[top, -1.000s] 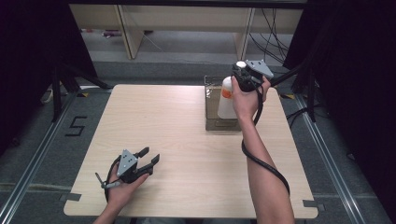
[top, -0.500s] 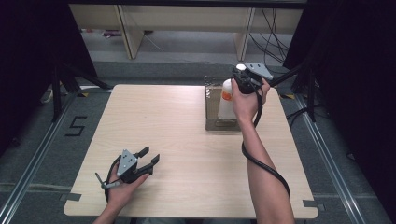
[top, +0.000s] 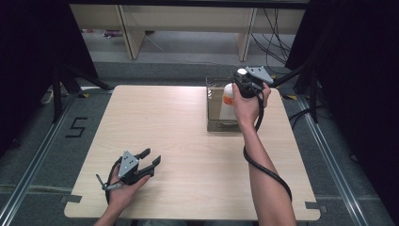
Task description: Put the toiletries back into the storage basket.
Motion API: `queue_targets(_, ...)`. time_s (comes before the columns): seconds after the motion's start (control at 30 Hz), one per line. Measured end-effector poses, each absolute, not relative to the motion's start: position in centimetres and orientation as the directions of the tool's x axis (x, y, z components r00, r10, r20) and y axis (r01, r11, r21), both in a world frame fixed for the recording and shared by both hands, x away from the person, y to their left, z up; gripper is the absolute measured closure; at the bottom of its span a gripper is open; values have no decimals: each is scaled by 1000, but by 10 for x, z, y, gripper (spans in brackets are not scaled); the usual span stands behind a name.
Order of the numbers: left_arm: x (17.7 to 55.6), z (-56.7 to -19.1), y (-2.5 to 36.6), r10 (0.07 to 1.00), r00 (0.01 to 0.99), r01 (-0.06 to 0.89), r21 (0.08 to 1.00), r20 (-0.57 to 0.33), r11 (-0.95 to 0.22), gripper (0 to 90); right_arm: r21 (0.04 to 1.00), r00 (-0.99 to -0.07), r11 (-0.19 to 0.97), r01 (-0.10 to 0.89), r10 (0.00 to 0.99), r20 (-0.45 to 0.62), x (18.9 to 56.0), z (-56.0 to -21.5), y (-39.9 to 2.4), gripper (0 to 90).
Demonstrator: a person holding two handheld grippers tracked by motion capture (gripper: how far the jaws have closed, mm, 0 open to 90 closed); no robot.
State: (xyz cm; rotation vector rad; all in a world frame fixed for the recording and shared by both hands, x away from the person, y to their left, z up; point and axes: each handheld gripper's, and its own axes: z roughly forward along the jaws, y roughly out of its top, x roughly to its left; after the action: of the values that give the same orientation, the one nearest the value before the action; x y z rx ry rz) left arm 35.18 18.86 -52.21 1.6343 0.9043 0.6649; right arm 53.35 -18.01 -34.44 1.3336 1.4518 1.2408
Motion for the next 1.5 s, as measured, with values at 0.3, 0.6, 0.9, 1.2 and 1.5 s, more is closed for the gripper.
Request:
queue_targets(0.3, 352, -522, 188, 833, 552, 218, 970, -29, -110, 454, 975, -141, -9, 223, 989, 41, 533, -350, -182, 598)
queue_targets(0.6, 352, -522, 188, 834, 551, 219, 970, -30, -110, 454, 971, -141, -20, 238, 989, 55, 533, -355, -181, 598)
queue_targets(0.9, 351, -522, 189, 833, 553, 219, 969, -29, -112, 454, 974, -146, 2, 226, 989, 31, 533, -356, -180, 597)
queue_targets(1.2, 352, -523, 188, 830, 556, 210, 972, -27, -109, 454, 977, -145, 11, 215, 989, 21, 529, -359, -177, 594)
queue_targets(1.5, 352, -523, 188, 830, 557, 209, 971, -24, -112, 453, 980, -139, 41, 193, 990, -14, 526, -362, -176, 521)
